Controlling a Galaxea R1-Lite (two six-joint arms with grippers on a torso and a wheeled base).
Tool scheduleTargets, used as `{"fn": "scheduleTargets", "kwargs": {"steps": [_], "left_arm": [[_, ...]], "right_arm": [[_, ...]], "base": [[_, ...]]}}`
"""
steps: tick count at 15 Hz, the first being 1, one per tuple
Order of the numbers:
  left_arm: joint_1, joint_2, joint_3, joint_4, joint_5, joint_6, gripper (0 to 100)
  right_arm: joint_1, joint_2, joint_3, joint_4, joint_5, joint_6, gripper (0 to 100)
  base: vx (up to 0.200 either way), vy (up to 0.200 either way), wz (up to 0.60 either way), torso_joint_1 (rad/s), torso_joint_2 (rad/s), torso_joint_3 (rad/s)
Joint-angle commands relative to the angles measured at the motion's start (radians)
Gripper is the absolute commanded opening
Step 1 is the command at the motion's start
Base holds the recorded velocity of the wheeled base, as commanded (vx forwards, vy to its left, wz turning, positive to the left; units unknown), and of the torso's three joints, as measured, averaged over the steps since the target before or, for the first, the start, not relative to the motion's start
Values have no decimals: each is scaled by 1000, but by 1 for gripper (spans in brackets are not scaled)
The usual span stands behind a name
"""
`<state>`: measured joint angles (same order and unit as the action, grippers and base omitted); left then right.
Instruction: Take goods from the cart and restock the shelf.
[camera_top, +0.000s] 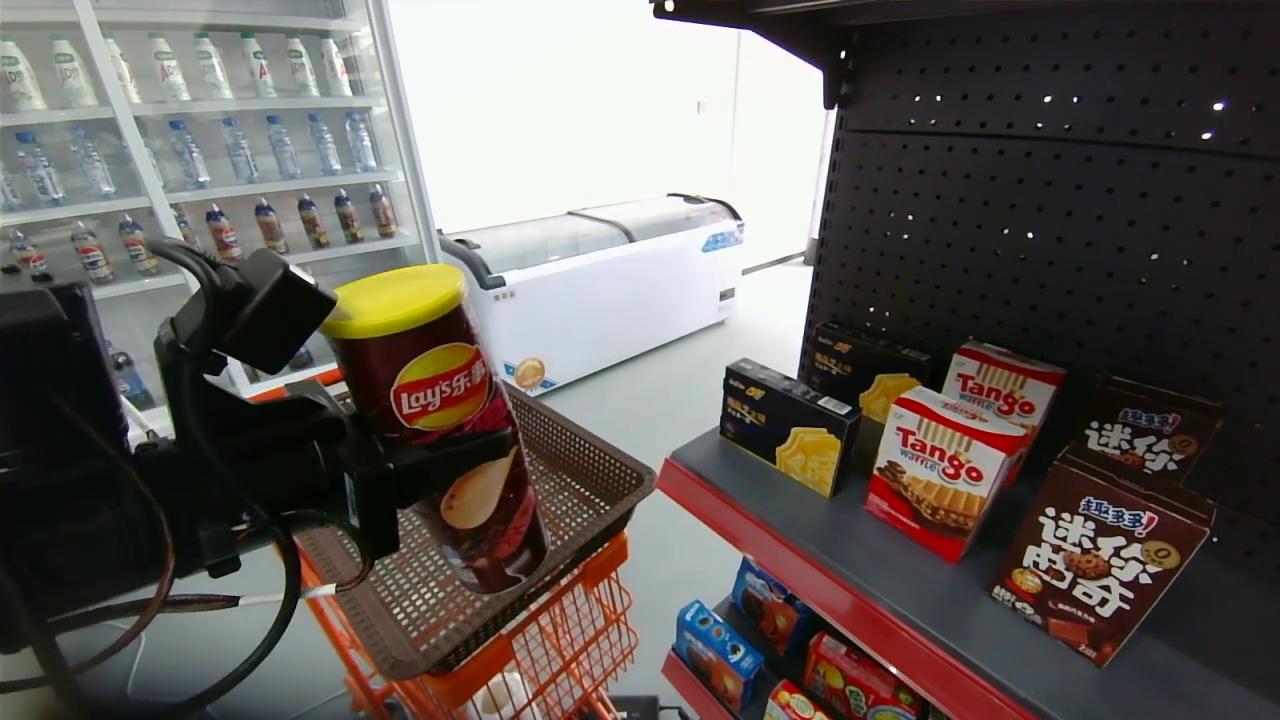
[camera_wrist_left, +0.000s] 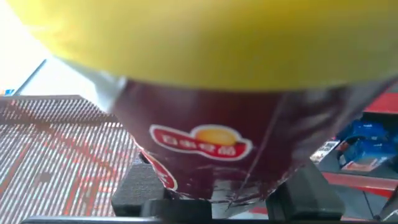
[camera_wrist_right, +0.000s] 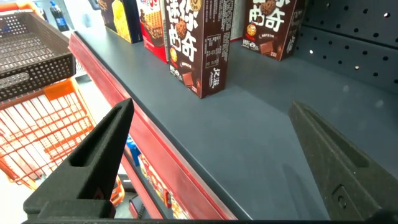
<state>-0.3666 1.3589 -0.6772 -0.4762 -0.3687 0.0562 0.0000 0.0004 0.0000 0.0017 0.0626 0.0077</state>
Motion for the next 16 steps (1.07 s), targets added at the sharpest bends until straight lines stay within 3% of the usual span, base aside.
{"fn": "scheduleTargets", "kwargs": {"steps": [1,4,6,8,10,14,16], "left_arm": [[-2,45,-18,1,-29,-1,0],[-6,65,-27,2,-81,-1,0],[-8,80,-16,5,-153,1,0],[-9,108,-19,5,-174,2,0],[-34,109,-13,7,-222,4,0],[-103,120,-1,10,-230,13,0],[-110,123,-1,11,-233,40,0]], "right_arm": [[0,0,-2,0,0,0,100],[0,0,-2,0,0,0,100],[0,0,0,0,0,0,100],[0,0,-2,0,0,0,100],[0,0,-2,0,0,0,100],[0,0,-2,0,0,-2,100],[0,0,0,0,0,0,100]], "base": [[0,0,0,0,0,0],[0,0,0,0,0,0],[0,0,0,0,0,0],[0,0,0,0,0,0],[0,0,0,0,0,0],[0,0,0,0,0,0],[0,0,0,0,0,0]]}}
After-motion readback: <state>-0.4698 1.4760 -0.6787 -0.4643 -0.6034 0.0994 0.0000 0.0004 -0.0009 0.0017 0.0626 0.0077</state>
